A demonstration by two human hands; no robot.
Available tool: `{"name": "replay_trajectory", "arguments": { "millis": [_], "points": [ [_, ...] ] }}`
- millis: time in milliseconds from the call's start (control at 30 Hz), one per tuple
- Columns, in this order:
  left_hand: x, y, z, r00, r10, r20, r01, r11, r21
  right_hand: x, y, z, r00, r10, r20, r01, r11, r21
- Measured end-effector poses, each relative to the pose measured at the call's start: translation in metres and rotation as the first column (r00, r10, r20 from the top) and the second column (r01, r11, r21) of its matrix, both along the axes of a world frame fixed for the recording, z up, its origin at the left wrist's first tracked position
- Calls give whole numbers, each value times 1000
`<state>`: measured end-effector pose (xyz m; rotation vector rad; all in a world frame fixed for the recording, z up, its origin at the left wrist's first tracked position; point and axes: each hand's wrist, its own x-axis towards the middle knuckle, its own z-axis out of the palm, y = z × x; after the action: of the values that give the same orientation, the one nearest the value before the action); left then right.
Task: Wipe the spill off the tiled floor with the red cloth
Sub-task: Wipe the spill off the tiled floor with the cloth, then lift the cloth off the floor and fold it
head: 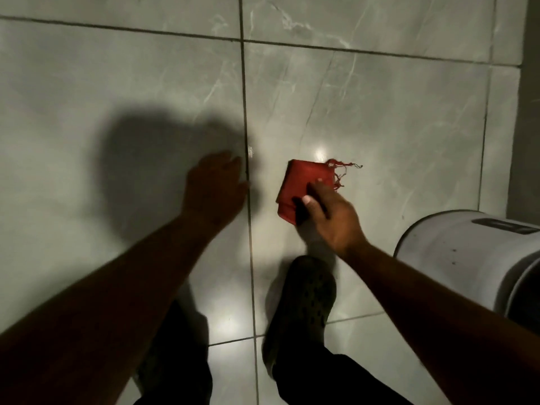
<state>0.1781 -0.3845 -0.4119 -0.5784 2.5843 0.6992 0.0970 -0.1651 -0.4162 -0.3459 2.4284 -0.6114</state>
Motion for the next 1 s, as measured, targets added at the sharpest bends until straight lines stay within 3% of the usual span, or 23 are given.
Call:
{"name": "replay_trajectory", "arguments": {
  "millis": [67, 100, 167, 267, 367, 433, 533, 700, 800, 900, 1000],
  "points": [
    [-19, 28, 4, 993, 116, 14, -117, 977, 176, -20, 8, 2, 967, -202, -156, 205, 979, 4],
    [-30, 42, 6, 980, 190, 64, -201, 943, 265, -30, 10, 0, 947, -285, -151, 293, 956, 32],
    [-52, 70, 4, 934, 288, 211, -349, 862, 369, -40, 8, -7, 924, -382, 12, 380, 920, 95],
    [-71, 94, -2, 840, 414, 351, -527, 775, 349, -43, 0, -21, 923, -357, 142, 335, 929, 157],
    [-76, 95, -5, 706, 546, 451, -703, 613, 360, -44, -4, -21, 836, -484, 259, 466, 875, 133],
    [-75, 94, 11, 670, 562, 485, -742, 525, 416, -42, 0, -4, 781, -527, 335, 528, 843, 97],
    [-74, 94, 60, 710, 544, 448, -704, 521, 482, -34, 13, 51, 718, -561, 413, 608, 793, 20],
    [-101, 125, 179, 772, 449, 449, -628, 433, 647, -37, 44, 182, 539, -722, 433, 830, 544, -127],
    [-134, 163, 247, 893, 326, 311, -443, 514, 734, -50, 76, 261, 446, -825, 346, 892, 380, -246],
    [-167, 211, 296, 979, 170, 109, -194, 636, 747, -64, 118, 318, 248, -922, 296, 943, 159, -294],
    [-185, 266, 326, 998, -25, -61, 62, 667, 743, -66, 164, 346, -1, -950, 312, 937, -109, -331]
  ]
}}
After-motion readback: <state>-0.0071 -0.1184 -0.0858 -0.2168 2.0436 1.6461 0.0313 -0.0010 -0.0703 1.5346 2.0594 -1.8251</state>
